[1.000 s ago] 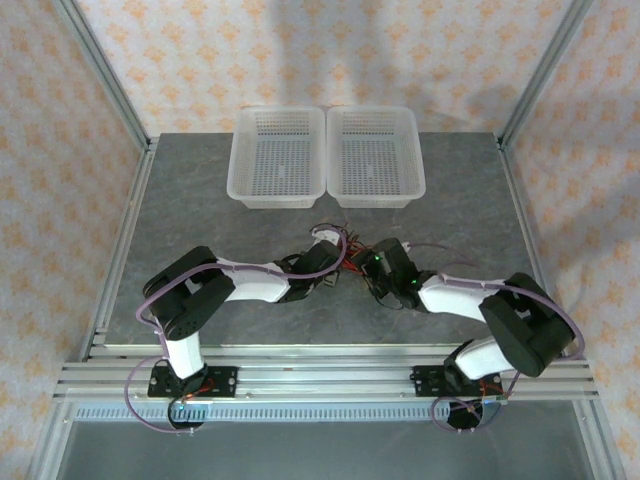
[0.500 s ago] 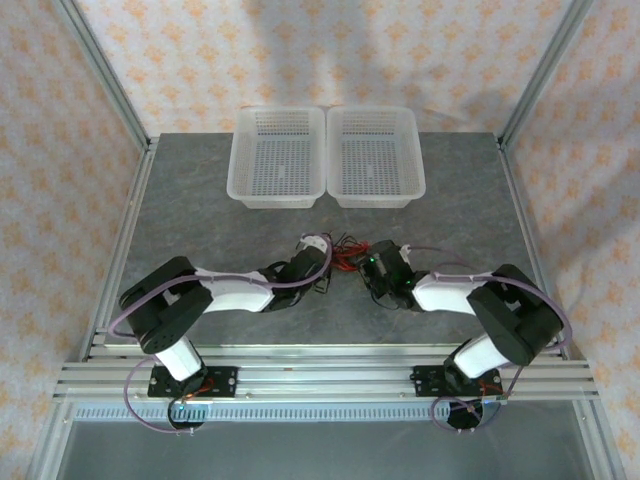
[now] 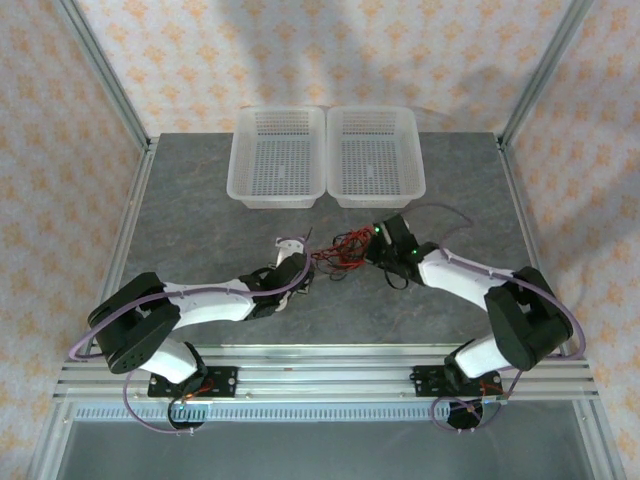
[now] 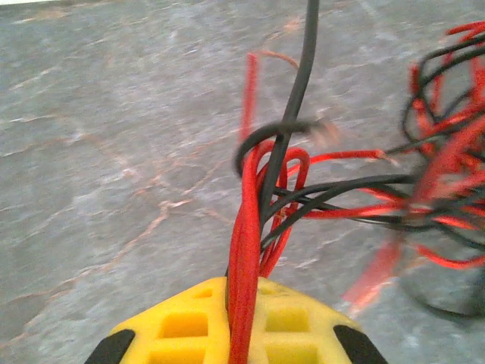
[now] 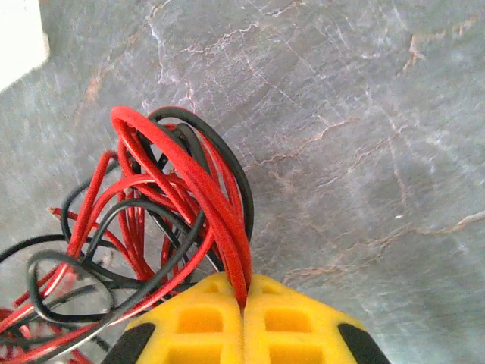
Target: Untangle the cables
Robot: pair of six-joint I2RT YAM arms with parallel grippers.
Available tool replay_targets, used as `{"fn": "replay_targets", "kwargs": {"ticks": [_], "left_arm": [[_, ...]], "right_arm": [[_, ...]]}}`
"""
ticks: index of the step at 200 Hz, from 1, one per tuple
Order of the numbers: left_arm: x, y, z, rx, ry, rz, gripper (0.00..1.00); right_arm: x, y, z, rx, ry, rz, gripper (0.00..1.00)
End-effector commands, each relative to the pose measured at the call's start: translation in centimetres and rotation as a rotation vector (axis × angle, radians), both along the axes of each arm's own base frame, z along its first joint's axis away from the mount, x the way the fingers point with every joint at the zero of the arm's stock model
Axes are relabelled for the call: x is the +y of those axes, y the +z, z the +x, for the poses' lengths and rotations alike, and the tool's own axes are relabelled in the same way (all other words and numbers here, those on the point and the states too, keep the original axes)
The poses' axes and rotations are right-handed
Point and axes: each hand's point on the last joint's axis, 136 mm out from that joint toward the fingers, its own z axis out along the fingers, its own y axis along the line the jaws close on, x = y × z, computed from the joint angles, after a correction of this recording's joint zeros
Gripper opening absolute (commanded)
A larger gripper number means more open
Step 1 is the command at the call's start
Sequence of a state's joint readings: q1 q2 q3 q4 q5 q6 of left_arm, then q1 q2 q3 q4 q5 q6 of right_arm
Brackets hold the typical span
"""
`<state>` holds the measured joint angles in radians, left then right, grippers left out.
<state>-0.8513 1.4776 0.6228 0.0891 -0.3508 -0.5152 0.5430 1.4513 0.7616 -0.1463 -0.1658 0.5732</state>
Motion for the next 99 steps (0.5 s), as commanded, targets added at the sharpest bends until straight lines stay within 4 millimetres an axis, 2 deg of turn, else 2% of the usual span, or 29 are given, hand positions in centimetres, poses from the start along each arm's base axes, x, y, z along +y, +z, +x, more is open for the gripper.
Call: {"fn": "replay_targets", "kwargs": {"ticks": [1,29,56,74,99], "left_arm": [[3.6,0.2,0.0,-0.02,0.139,0.145,0.0],[5.2,1.4,0.3,-0.025,0.23,0.194,0.0],[6.1,3.0,0.3,-0.036,0.275,0.18,0.01],[6.6,4.0,0.2,-0.043,0.29,0.15,0.07],[7.8,4.9,-0.1,-0.03,0.332,0.096,0.19]], "right_arm": [[-1.3,-1.2,-1.8,0.061,0.235,-0.218,0.0],[-1.7,-0.7,-0.9,0.044,0.294,-0.305,0.0],[-3.1,0.0,0.2,0.03,0.303,-0.438,0.0],[-4.0,0.5,0.7,0.024,0.306,-0.512,0.0],[-4.2,0.6,1.0,0.026,0.315,-0.542,0.0]]}}
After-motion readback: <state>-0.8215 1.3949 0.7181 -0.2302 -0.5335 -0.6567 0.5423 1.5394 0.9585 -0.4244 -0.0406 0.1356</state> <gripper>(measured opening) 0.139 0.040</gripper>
